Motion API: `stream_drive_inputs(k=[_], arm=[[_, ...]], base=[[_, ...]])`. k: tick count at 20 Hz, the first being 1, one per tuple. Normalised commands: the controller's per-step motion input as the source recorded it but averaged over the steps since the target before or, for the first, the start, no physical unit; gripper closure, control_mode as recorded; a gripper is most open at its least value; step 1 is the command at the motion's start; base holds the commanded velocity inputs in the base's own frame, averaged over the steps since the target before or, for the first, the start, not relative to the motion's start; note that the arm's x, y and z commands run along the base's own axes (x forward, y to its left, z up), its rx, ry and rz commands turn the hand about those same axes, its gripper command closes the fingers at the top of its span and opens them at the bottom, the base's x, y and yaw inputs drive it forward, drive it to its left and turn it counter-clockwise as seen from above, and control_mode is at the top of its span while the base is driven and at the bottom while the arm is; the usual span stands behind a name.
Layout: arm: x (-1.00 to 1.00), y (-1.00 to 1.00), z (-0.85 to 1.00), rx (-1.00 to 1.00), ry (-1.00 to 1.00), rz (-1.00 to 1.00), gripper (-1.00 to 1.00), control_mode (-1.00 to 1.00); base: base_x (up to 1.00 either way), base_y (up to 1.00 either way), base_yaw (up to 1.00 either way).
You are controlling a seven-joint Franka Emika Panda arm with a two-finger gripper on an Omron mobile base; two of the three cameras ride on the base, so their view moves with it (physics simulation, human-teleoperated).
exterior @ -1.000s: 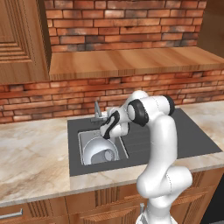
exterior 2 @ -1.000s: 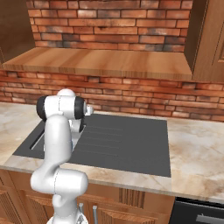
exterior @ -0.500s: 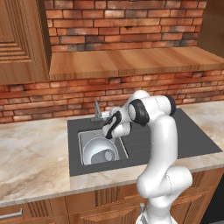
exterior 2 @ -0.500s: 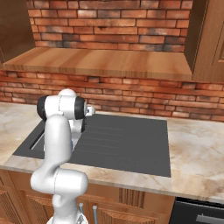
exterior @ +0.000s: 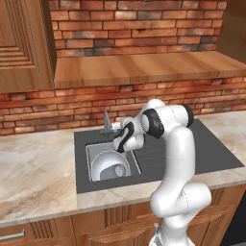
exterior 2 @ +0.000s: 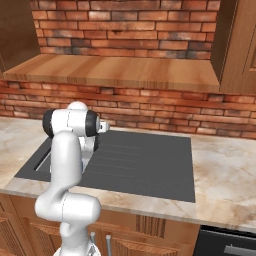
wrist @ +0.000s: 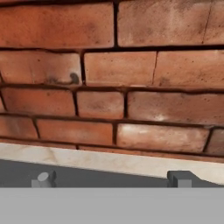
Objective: Pick the jar and bowl and place them in the sink. Then turn on the water.
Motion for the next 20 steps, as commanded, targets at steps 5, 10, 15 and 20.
stream_drive_inputs(k=[5, 10, 15, 20], arm=[[0.06, -0.36, 0.00, 0.00, 0.00, 0.00, -1.00, -1.00], [0.11, -0.46, 0.00, 0.00, 0.00, 0.00, -1.00, -1.00], [0.06, -0.56, 0.00, 0.00, 0.00, -0.01, -1.00, -1.00], [0.07, -0.64, 0.00, 0.00, 0.00, -0.03, -1.00, -1.00]], base=[[0.00, 0.00, 0.00], [0.00, 0.00, 0.00], [0.00, 0.00, 0.00], [0.00, 0.00, 0.00]])
